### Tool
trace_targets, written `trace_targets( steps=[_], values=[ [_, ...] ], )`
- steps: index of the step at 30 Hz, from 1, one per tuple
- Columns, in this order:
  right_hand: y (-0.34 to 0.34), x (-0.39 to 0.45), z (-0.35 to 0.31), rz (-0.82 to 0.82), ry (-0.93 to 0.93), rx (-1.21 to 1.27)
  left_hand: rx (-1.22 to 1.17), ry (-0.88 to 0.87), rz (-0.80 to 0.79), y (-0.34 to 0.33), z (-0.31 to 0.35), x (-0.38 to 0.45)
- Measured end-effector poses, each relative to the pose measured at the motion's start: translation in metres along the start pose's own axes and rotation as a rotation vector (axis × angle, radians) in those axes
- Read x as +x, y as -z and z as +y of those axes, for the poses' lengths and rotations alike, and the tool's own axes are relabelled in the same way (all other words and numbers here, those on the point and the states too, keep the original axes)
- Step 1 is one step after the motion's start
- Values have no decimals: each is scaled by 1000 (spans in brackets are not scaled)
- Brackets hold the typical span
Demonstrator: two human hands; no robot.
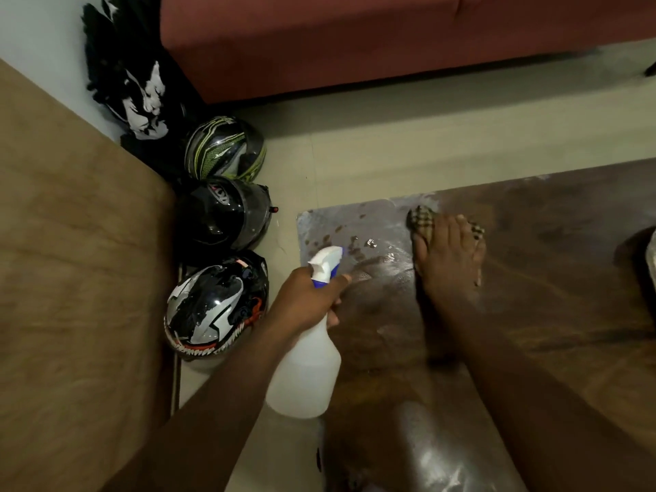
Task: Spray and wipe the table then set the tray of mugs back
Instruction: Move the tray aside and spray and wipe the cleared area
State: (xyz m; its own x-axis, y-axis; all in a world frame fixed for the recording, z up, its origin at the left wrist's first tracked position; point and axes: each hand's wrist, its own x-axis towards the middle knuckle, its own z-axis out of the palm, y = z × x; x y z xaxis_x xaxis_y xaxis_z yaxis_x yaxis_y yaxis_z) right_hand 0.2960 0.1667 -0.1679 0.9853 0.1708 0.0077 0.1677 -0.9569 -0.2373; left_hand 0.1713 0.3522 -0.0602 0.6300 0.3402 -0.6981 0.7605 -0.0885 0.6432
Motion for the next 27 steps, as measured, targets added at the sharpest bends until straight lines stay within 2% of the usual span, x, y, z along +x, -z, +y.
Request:
trace_targets(
  steps=[2, 4, 6, 8, 9, 10, 12, 14, 16, 19, 21, 23, 24, 25, 27],
  values=[
    [-17, 13, -52, 16, 62, 47, 8, -21, -13, 4, -1, 1],
    [-27, -6, -96, -54, 320, 83, 5, -12, 71, 14, 0, 1],
    [-23, -39, -101, -178, 684, 80, -23, -9, 138, 24, -1, 2],
    [-14, -41, -69, -228, 908, 76, -50, -10, 103, 31, 3, 4],
    [-11, -31, -50, -211, 886, 58, -62, -10, 69, 33, 3, 4],
    [-10, -18, -35, -164, 775, 33, -75, -12, 58, 35, 2, 5],
    [-9, 16, -28, -111, 412, -8, -102, -40, 111, 36, -3, 6],
    [-12, 42, -58, -56, 197, -21, -103, -31, 174, 32, -13, 6],
    [-22, 47, -108, -68, 223, 43, -120, -15, 176, 28, -21, 2],
    [-38, 4, -157, -144, 606, 132, -127, -29, 199, 21, -26, -6],
    [-31, -32, -139, -208, 898, 168, -105, -15, 267, 22, -20, -4],
    [-20, -40, -88, -261, 1025, 139, -62, -1, 250, 22, -16, 3],
    [-13, -32, -60, -248, 992, 133, -60, 4, 191, 21, -12, 6],
    [-6, -18, -34, -206, 883, 108, -77, 1, 134, 18, -8, 8],
    [6, 17, 4, -131, 570, 8, -132, -10, 114, 12, -5, 8]
  ],
)
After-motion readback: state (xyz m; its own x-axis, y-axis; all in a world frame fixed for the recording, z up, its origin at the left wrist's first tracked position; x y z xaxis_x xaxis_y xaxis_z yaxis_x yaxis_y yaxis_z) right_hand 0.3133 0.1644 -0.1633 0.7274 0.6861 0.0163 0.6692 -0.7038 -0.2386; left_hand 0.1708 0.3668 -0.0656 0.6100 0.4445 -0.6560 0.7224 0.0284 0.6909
